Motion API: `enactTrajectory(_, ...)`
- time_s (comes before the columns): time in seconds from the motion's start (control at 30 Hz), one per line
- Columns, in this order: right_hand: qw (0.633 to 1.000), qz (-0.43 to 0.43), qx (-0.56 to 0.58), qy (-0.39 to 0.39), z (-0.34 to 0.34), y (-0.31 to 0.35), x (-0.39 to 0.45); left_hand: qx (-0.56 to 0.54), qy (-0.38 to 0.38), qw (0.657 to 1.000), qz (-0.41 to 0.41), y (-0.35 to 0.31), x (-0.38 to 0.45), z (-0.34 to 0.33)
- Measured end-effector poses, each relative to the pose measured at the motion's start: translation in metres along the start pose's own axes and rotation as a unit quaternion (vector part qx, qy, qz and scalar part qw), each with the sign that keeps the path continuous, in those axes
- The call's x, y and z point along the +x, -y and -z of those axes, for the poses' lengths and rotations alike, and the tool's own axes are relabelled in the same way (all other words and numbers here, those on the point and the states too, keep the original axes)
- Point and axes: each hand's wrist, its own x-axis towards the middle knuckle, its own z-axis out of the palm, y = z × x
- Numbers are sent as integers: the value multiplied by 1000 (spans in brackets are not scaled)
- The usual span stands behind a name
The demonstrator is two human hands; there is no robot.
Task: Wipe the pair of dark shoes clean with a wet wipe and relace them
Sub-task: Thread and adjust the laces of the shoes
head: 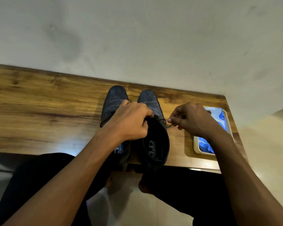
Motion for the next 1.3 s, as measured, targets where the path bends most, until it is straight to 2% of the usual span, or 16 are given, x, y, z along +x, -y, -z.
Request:
enactTrajectory(0.1,1000,-6,9,20,-8,-1,1,21,14,1000,17,-3,4,-2)
enactTrajectory(0.3,998,36,-46,-4,-22,2,6,56,20,995,77,-2,9,-5)
enactTrajectory(0.5,996,53,-69,-18,-22,0,5,25,4,998,65,1,8,-2)
enactTrajectory(0.63,998,52,38,-23,-6,-3,2,-67,9,994,80,3,7,4)
enactTrajectory(0.8,978,50,192,-65,10,-9,-6,-102,15,991,87,9,6,13)
enactTrajectory(1.0,935,-16,318,-159,9,-14,4,-90,-90,991,39,11,15,22)
enactTrajectory(1.07,932,-27,300,-202,6,-14,11,-90,-108,989,42,9,22,19)
enactTrajectory(1.2,954,-27,108,-277,2,-12,15,-33,-152,985,74,4,34,12)
enactTrajectory(1.27,961,-30,81,-263,-1,-9,13,-27,-158,983,87,1,35,7)
enactTrajectory(1.3,969,-37,76,-232,-3,-8,12,-42,-154,983,92,0,34,6)
